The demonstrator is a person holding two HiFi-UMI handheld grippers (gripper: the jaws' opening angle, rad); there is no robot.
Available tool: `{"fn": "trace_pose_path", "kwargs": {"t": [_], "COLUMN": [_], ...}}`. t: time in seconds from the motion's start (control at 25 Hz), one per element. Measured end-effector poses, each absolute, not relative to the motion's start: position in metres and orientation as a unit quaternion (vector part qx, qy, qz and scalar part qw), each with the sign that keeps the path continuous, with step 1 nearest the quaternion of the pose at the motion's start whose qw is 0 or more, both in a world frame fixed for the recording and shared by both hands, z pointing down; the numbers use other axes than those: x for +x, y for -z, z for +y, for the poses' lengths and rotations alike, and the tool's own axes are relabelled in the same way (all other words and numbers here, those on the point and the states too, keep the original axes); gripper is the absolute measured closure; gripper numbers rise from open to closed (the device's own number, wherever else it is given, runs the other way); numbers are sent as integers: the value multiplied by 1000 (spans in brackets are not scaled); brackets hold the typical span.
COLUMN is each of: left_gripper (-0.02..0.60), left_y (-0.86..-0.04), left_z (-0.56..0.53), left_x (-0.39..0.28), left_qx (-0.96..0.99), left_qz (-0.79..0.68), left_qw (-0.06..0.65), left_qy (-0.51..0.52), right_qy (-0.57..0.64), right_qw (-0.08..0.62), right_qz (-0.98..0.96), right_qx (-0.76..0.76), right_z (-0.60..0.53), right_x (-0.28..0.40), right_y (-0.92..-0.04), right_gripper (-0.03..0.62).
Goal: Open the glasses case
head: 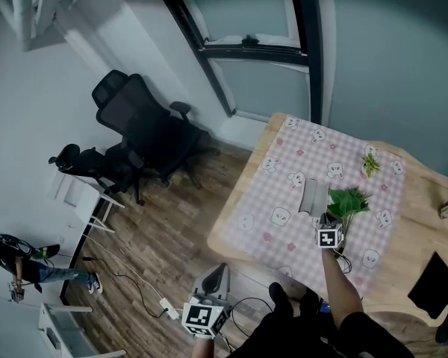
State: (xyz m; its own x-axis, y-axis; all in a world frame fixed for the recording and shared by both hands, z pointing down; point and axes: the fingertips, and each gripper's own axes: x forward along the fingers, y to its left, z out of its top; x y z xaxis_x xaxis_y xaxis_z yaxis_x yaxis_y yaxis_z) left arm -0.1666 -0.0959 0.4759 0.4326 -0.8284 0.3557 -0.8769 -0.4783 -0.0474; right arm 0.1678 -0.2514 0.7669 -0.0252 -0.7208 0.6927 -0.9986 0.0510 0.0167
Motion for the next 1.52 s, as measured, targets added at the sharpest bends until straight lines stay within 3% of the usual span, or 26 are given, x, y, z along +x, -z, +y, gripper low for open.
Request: {"fn": "trace_pose_path", "kwargs": {"t": [0.12,0.28,0.52,0.68,1.16,1.52], "left_gripper": [583,583,583,583,583,583], "left_y": [-464,-450,-433,-411,-398,-396], "left_z": [-104,-116,-132,-136,-138,-137], "left_x": [-171,-177,-178,-162,-147,-145], "left_qx": [841,838,839,840,855,853], "left_qz": [-513,-523,-527,-531,-508,-511], "left_qw": [67,55,19,23,-17,-4], "left_qy": [-160,-148,-131,-111,-103,-104], "right_qy": [-230,-157,10,69,61,60], "right_qw": [250,166,57,14,-1,2], "right_qz": [-672,-709,-782,-799,-792,-793], "right_qx": [658,667,621,598,608,607], "right_z": [-242,-227,-169,-119,-86,-88], "right_x": [186,204,172,151,164,165], "right_y": [-725,-623,-436,-356,-332,-330], "right_gripper": [551,565,576,577,577,577]}}
